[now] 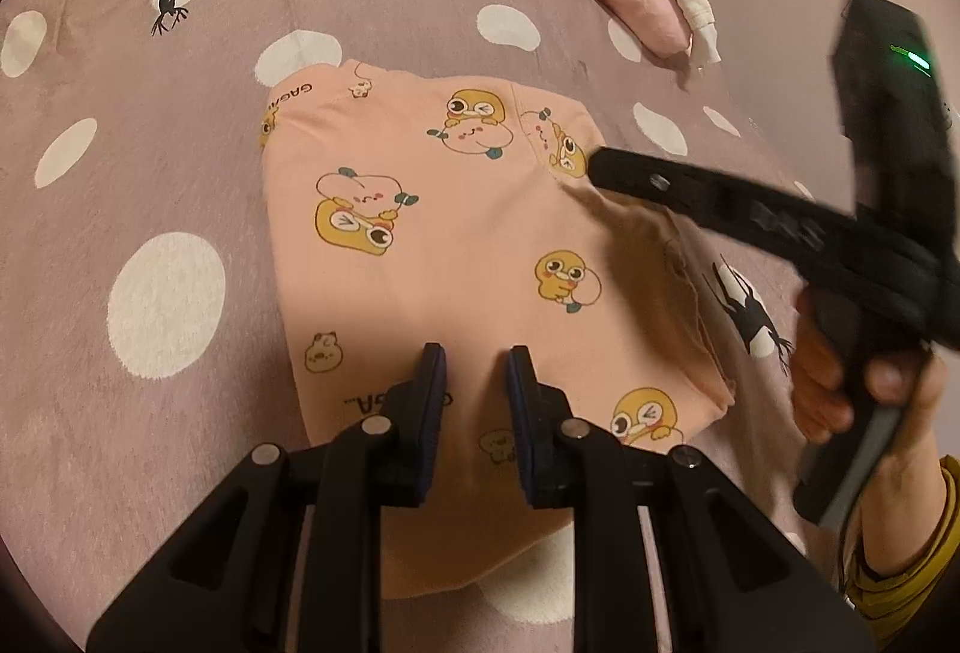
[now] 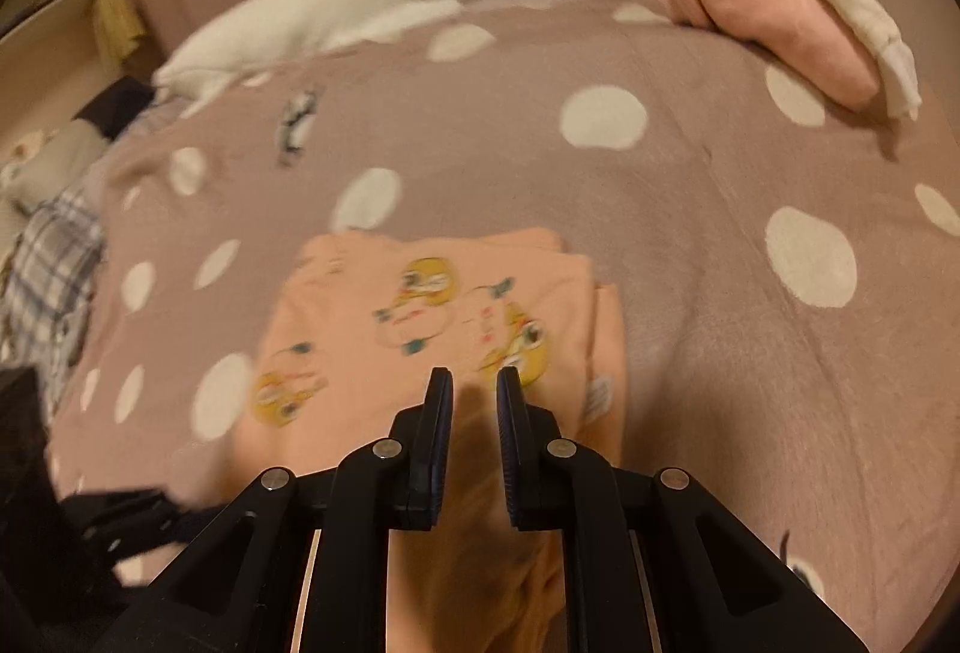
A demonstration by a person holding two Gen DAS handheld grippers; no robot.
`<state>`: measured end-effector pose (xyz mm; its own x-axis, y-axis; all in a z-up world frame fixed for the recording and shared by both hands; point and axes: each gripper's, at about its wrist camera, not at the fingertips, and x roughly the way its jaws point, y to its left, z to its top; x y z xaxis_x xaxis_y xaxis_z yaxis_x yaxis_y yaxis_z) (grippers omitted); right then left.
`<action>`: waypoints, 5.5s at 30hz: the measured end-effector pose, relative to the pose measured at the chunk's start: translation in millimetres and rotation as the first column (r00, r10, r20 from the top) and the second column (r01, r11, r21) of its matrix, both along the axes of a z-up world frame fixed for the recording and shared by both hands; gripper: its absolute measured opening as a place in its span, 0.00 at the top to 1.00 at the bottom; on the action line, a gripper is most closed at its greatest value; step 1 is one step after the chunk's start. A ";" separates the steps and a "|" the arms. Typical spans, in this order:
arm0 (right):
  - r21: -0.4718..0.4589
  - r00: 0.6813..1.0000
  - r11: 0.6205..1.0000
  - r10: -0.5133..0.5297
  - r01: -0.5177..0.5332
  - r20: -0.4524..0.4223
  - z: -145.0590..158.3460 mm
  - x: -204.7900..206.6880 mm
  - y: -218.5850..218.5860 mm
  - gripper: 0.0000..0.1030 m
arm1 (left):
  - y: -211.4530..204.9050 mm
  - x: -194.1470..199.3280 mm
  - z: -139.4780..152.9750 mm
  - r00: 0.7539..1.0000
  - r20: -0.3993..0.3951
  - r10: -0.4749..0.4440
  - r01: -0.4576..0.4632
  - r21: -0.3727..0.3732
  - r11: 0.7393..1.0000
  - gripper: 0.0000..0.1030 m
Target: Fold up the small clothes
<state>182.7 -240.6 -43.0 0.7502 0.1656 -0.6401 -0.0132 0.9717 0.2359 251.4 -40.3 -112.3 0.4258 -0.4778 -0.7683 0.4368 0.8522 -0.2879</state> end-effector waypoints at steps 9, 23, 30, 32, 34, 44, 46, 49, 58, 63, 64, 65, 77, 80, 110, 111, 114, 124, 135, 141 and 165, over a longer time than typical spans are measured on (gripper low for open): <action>-0.066 0.997 0.997 0.035 -0.039 -0.063 -28.3 -9.3 9.2 0.87 | -0.4 -4.3 -2.1 1.000 -0.020 0.006 -0.006 0.008 1.000 0.80; -0.082 0.996 0.994 0.059 -0.065 -0.069 -37.1 -46.8 19.1 0.87 | 0.0 -34.7 -8.7 1.000 -0.003 -0.029 0.030 0.051 0.998 0.77; -0.030 0.995 0.998 0.058 -0.060 -0.077 -41.3 -63.7 12.4 0.87 | 11.0 -46.7 -11.3 1.000 -0.024 -0.019 0.019 0.011 1.000 0.76; -0.017 0.994 0.998 0.062 -0.064 -0.089 -41.0 -68.8 9.7 0.86 | 15.7 -51.7 -9.4 0.999 -0.032 -0.016 0.016 -0.002 1.000 0.73; 0.032 0.993 0.997 0.076 -0.074 -0.085 -39.3 -76.1 4.1 0.84 | 22.9 -56.0 -7.9 0.999 -0.052 -0.012 0.011 -0.035 0.999 0.53; 0.381 0.998 0.924 -0.009 0.032 -0.061 -43.5 -81.0 -54.0 0.39 | 56.3 -40.0 -11.4 0.981 -0.184 0.060 -0.105 -0.248 0.963 0.16; 0.462 0.996 0.885 -0.018 0.055 -0.082 -51.7 -69.4 -64.0 0.39 | 60.5 -28.4 -18.3 0.969 -0.239 0.060 -0.136 -0.317 0.939 0.16; 0.552 0.995 0.831 -0.014 0.064 -0.095 -60.3 -54.1 -70.0 0.39 | 62.4 -11.5 -23.8 0.955 -0.293 0.053 -0.175 -0.408 0.896 0.16; 0.580 0.996 0.813 0.005 0.048 -0.089 -62.6 1.5 -54.9 0.39 | 35.4 30.0 -24.0 0.942 -0.335 -0.002 -0.170 -0.484 0.859 0.16; 0.573 0.997 0.819 0.013 0.036 -0.082 -60.3 14.3 -58.9 0.42 | 19.9 43.7 -22.6 0.945 -0.327 -0.017 -0.146 -0.467 0.872 0.16; 0.563 0.996 0.826 0.012 0.038 -0.085 -60.3 16.9 -58.1 0.44 | 19.5 45.7 -23.4 0.945 -0.327 -0.017 -0.148 -0.470 0.870 0.17; 0.552 0.996 0.833 0.006 0.045 -0.090 -60.7 19.2 -57.8 0.49 | 19.9 47.1 -23.8 0.944 -0.329 -0.012 -0.155 -0.475 0.866 0.18; 0.532 0.996 0.846 0.014 0.033 -0.085 -66.1 29.0 -64.6 0.67 | 37.4 49.4 -35.5 0.935 -0.354 0.034 -0.200 -0.445 0.873 0.61; 0.506 0.996 0.862 0.014 0.030 -0.083 -65.1 31.0 -61.8 0.70 | 37.7 49.5 -35.4 0.936 -0.349 0.046 -0.204 -0.429 0.880 0.64; 0.361 0.993 0.929 0.054 -0.087 0.103 -13.5 -57.6 -10.2 0.82 | 53.3 -35.9 2.6 0.974 -0.223 0.046 -0.131 -0.384 0.914 0.72; 0.363 0.993 0.927 0.055 -0.089 0.104 -14.1 -62.5 -8.1 0.82 | 54.5 -44.5 4.1 0.975 -0.215 0.052 -0.131 -0.373 0.918 0.72; 0.367 0.992 0.924 0.067 -0.103 0.110 -14.5 -78.0 -1.1 0.82 | 55.0 -61.6 10.1 0.980 -0.191 0.061 -0.125 -0.342 0.931 0.72; 0.332 0.979 0.928 0.117 -0.168 0.168 7.6 -118.0 27.0 0.82 | 67.5 -108.7 33.7 0.989 -0.116 0.096 -0.128 -0.317 0.940 0.72; 0.275 0.952 0.925 0.200 -0.262 0.233 38.2 -142.5 61.6 0.82 | 100.6 -150.7 66.6 0.988 -0.035 0.152 -0.155 -0.345 0.926 0.72; 0.254 0.936 0.919 0.237 -0.303 0.260 50.7 -147.7 79.3 0.82 | 115.2 -168.4 83.3 0.983 0.014 0.182 -0.166 -0.348 0.923 0.72; 0.201 0.879 0.876 0.371 -0.438 0.299 75.0 -147.7 144.1 0.82 | 174.5 -217.5 113.3 0.946 0.117 0.302 -0.251 -0.327 0.911 0.72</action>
<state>35.0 -96.5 32.1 0.7073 0.6200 -0.3396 -0.4812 0.7742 0.4111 33.9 134.3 1.0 0.6804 -0.5218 -0.5145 0.2588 0.8280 -0.4975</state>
